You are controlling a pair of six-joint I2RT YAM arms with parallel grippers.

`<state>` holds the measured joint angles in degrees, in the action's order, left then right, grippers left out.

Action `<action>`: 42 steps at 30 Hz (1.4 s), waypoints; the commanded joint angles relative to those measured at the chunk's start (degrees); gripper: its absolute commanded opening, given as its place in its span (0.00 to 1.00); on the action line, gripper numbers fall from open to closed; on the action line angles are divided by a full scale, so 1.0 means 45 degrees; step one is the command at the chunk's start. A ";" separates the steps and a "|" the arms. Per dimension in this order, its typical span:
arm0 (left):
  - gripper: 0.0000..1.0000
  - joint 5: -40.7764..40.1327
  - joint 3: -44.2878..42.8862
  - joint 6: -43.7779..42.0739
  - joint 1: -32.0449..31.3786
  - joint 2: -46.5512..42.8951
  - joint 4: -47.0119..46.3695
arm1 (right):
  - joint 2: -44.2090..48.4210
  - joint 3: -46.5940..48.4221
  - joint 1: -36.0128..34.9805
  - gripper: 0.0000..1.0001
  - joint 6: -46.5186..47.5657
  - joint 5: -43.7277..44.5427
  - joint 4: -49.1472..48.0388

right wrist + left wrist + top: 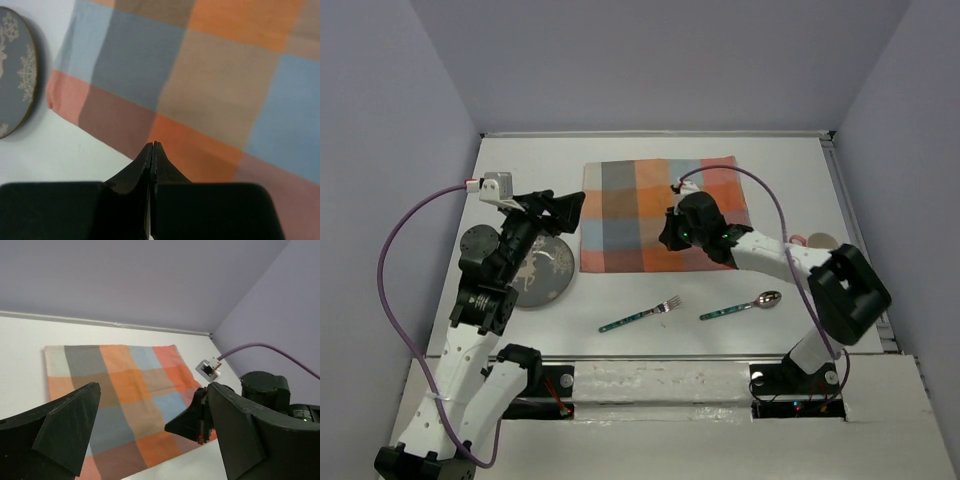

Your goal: Set the dinner table for one person

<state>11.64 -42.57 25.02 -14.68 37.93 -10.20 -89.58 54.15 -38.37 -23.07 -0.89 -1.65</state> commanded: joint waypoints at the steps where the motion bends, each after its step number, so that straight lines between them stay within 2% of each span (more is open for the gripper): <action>1: 0.99 -0.0533 -0.0345 -0.1281 -0.0039 -0.0245 0.0780 | -0.2042 0.2183 -0.0808 0.00 0.0478 -0.0174 -0.0590; 6: 0.99 -0.0595 -0.0384 -0.1477 -0.0078 -0.0461 0.0938 | -0.3860 0.2811 -0.1471 0.00 0.0597 0.0566 -0.0493; 13: 0.99 -0.0302 -0.0365 -0.1419 -0.0117 -0.0422 0.0860 | -0.4448 0.2166 -0.2546 0.00 -0.0302 0.1543 -0.1116; 23: 0.99 -0.0282 -0.0326 -0.1418 -0.0195 -0.0480 0.0840 | -0.4645 0.2693 -0.3523 0.00 -0.1651 0.3280 -0.1255; 25: 0.99 -0.0282 -0.0307 -0.1418 -0.0234 -0.0519 0.0840 | -0.4099 0.2537 -0.3524 0.05 -0.1457 0.3886 -0.1255; 27: 0.99 -0.0360 -0.0326 -0.1418 -0.0293 -0.0539 0.0860 | -0.3670 0.2537 -0.3524 0.20 -0.0813 0.4045 -0.1157; 28: 0.99 -0.0360 -0.0326 -0.1418 -0.0312 -0.0558 0.0860 | -0.3281 0.2653 -0.3524 0.32 -0.0443 0.3832 -0.1099; 32: 0.99 -0.0476 -0.0365 -0.1438 -0.0332 -0.0617 0.0899 | -0.3100 0.3179 -0.3524 0.50 -0.0575 0.1667 -0.1078; 33: 0.99 -0.0516 -0.0365 -0.1419 -0.0313 -0.0636 0.0918 | -0.3236 0.3297 -0.3524 0.57 -0.1079 0.0521 -0.1175; 36: 0.99 -0.0692 -0.0365 -0.1477 -0.0332 -0.0734 0.0977 | -0.3997 0.3279 -0.3524 0.69 -0.2759 -0.1397 -0.2792; 40: 0.99 -0.0770 -0.0424 -0.1477 -0.0371 -0.0754 0.0996 | -0.5403 0.3142 -0.3777 0.70 -0.5591 -0.2498 -0.6204; 42: 0.99 -0.0828 -0.0462 -0.1516 -0.0449 -0.0715 0.1016 | -0.5930 0.3297 -0.3894 0.70 -0.6625 -0.2596 -0.6819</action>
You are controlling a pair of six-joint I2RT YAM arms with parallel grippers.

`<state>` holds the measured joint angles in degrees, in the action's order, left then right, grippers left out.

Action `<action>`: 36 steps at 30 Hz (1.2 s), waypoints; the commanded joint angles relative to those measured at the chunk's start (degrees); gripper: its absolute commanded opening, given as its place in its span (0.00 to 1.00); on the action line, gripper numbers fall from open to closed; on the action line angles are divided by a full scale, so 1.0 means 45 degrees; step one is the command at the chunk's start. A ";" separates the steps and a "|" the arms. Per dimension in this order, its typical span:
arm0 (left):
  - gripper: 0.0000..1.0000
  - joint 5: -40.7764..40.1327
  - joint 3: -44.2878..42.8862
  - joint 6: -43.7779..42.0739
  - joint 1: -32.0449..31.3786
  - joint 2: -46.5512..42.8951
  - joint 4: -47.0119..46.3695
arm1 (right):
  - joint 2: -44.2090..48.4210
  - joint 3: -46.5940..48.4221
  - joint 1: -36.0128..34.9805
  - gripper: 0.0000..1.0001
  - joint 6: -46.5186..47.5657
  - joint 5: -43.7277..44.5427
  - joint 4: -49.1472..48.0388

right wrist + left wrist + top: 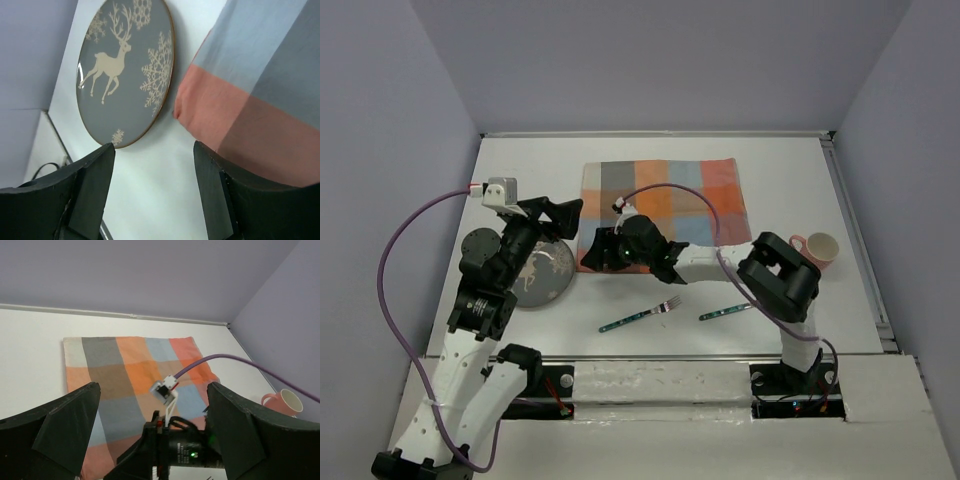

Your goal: Set the dinner table for one person

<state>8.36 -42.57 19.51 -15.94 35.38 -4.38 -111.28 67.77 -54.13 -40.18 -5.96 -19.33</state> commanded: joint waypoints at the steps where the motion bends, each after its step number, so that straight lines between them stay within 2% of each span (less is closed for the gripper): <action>1: 0.99 -0.0139 -0.0482 -0.0311 -0.0206 -0.0146 -0.0257 | -0.1555 0.0466 -0.0393 0.69 -0.3099 -0.1547 -0.3278; 6: 0.99 -0.0276 -0.0521 -0.0351 -0.0246 -0.0166 -0.0218 | -0.2418 0.0429 -0.0667 0.57 -0.4604 -0.1548 -0.4180; 14: 0.99 -0.0198 -0.0482 -0.0312 -0.0246 -0.0166 -0.0315 | -0.3550 0.0956 -0.1232 0.53 -0.5795 -0.0963 -0.4864; 20: 0.99 -0.0198 -0.0560 -0.0312 -0.0226 -0.0127 -0.0354 | -0.4644 0.1639 -0.1233 0.43 -0.6928 -0.0181 -0.4807; 26: 0.99 -0.0178 -0.0560 -0.0312 -0.0246 -0.0127 -0.0412 | -0.5192 0.2401 -0.1350 0.31 -0.6853 -0.0005 -0.4357; 32: 0.99 -0.0100 -0.0541 -0.0292 -0.0246 -0.0166 -0.0491 | -0.5465 0.2967 -0.1350 0.31 -0.6675 0.0190 -0.3811; 35: 0.99 -0.0139 -0.0521 -0.0331 -0.0265 -0.0224 -0.0472 | -0.5506 0.3124 -0.1350 0.03 -0.6443 0.0074 -0.3712; 36: 0.99 -0.0120 -0.0541 -0.0370 -0.0265 -0.0224 -0.0471 | -0.5330 0.3008 -0.1350 0.00 -0.6209 0.0074 -0.3886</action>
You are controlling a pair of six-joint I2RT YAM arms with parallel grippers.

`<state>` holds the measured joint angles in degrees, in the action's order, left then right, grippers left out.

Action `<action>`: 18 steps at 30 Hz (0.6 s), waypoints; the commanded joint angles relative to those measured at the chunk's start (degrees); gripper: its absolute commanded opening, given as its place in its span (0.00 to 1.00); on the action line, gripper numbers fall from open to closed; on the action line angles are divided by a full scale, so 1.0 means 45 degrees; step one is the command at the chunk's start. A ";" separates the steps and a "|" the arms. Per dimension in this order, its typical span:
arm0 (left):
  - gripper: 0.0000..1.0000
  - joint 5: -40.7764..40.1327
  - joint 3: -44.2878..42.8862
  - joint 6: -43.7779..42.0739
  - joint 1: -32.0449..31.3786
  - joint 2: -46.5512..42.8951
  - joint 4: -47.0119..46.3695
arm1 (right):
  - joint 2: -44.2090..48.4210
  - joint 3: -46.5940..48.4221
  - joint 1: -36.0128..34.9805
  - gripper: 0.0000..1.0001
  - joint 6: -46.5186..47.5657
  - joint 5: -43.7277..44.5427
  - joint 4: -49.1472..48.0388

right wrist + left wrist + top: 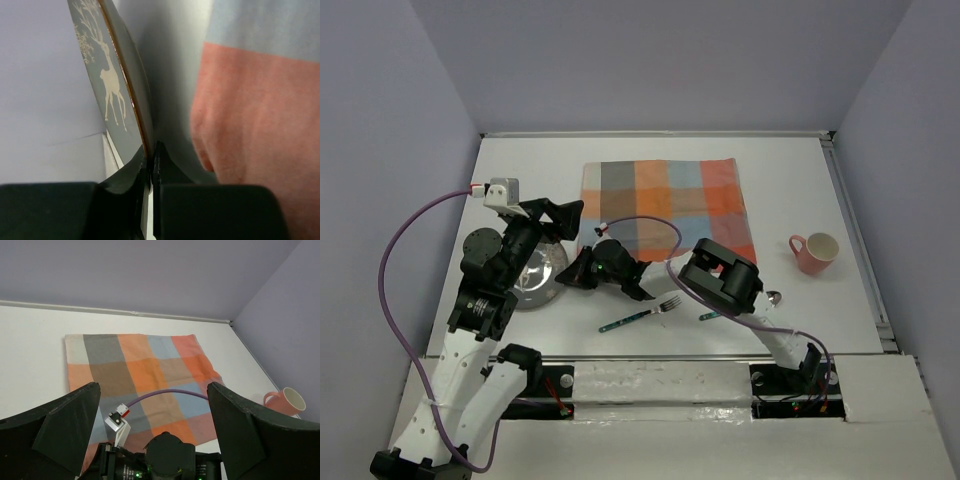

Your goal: Set the dinner table for one person

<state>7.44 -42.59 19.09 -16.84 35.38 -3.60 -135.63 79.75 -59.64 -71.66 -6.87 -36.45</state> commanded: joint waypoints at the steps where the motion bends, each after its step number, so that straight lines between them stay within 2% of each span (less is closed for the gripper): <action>1: 0.99 -0.0070 -0.0613 -0.0316 -0.0047 -0.0263 -0.0569 | 0.0566 -0.0022 -0.0242 0.00 0.1213 0.0316 -0.0297; 4: 0.99 -0.0422 -0.0809 -0.0627 0.0050 -0.0439 -0.0432 | 0.1366 -0.0278 -0.0361 0.00 0.1879 0.0046 -0.0843; 9: 0.99 -0.3969 -0.1375 -0.0942 0.0383 -0.0926 0.0778 | 0.3184 -0.0825 -0.0109 0.00 0.3342 0.0043 -0.1256; 10: 0.99 -0.4191 -0.1318 -0.0923 0.0402 -0.1063 0.0779 | 0.3884 -0.1213 0.0067 0.00 0.3365 -0.0015 -0.1430; 12: 0.99 -0.4388 -0.1200 -0.0883 0.0403 -0.1240 0.0779 | 0.4571 -0.1645 0.0925 0.00 0.3016 -0.0346 -0.1530; 14: 0.99 -0.4311 -0.1181 -0.0825 0.0422 -0.1279 0.0779 | 0.5390 -0.2345 0.1803 0.00 0.2373 -0.1397 -0.1684; 15: 0.99 -0.4252 -0.1161 -0.0786 0.0422 -0.1260 0.0779 | 0.5627 -0.2621 0.2735 0.00 0.1635 -0.2446 -0.1937; 17: 0.99 -0.4096 -0.1103 -0.0786 0.0422 -0.1240 0.0760 | 0.6095 -0.3594 0.3736 0.00 0.0347 -0.4067 -0.3224; 18: 0.99 -0.4057 -0.1083 -0.0747 0.0422 -0.1240 0.0760 | 0.6233 -0.3967 0.4186 0.00 -0.0107 -0.4078 -0.3674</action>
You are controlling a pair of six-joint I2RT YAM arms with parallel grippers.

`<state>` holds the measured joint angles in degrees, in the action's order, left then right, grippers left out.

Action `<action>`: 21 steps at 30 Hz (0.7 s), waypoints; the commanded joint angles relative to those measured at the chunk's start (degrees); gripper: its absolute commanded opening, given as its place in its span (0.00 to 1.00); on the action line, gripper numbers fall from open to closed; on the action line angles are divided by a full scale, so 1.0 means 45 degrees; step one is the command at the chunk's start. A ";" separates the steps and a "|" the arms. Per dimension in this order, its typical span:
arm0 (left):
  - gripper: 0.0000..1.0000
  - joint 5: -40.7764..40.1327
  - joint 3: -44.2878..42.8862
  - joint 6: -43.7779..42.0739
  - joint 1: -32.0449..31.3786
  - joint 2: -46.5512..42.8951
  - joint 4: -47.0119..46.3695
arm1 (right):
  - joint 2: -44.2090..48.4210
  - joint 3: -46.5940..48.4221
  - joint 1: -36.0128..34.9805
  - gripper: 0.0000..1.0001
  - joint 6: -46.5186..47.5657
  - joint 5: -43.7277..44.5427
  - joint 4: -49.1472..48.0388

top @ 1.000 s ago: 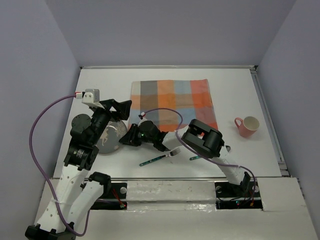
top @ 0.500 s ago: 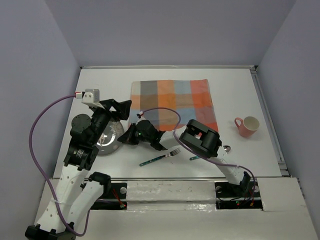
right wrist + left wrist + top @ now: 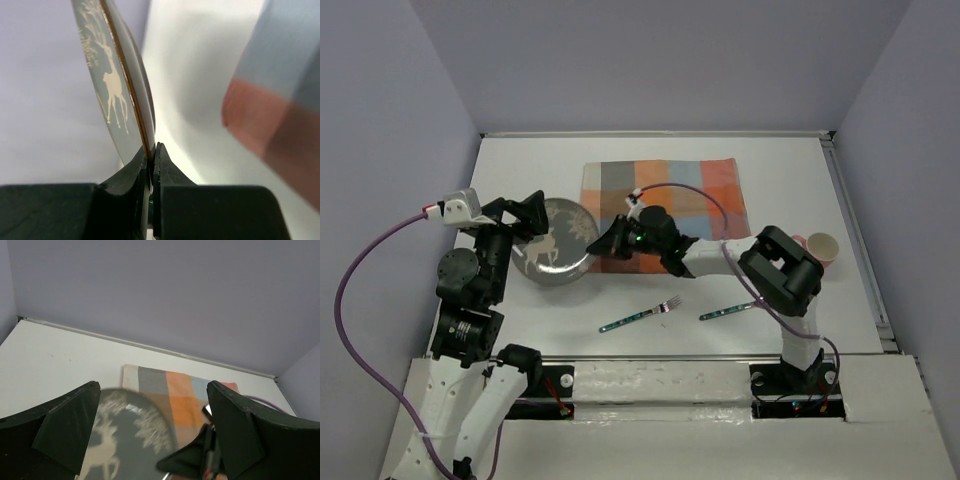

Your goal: Set the dinner table for one person

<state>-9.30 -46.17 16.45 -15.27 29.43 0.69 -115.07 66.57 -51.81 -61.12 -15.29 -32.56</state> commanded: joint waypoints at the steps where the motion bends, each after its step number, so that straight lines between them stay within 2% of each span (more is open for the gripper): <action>1: 0.99 -0.0297 -0.0286 -0.0140 0.0072 0.0100 -0.0192 | 0.1838 -0.1468 0.2877 0.00 -0.2762 -0.2498 -0.5084; 3: 0.99 -0.0102 -0.0189 -0.0042 0.0072 0.0061 -0.0231 | 0.2346 -0.2309 0.3971 0.00 -0.2689 -0.3028 -0.5210; 8: 0.99 0.0737 0.0046 0.0114 0.0053 0.0217 -0.0446 | 0.3459 -0.3775 0.5826 0.00 -0.1595 -0.2638 -0.4193; 12: 0.99 0.1090 0.0124 0.0134 0.0053 0.0295 -0.0602 | 0.3929 -0.3894 0.6357 0.00 -0.0345 -0.2151 -0.2982; 16: 0.99 0.1227 0.0163 0.0134 -0.0006 0.0354 -0.0661 | 0.3541 -0.3913 0.6961 0.00 -0.0265 -0.2110 -0.2668; 21: 0.99 0.1325 0.0182 0.0154 -0.0025 0.0374 -0.0700 | 0.2740 -0.3737 0.6963 0.00 -0.0382 -0.2326 -0.2570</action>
<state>-4.64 -45.45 17.04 -15.29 30.85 1.04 -102.24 47.40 -21.06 -62.57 -23.05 -35.48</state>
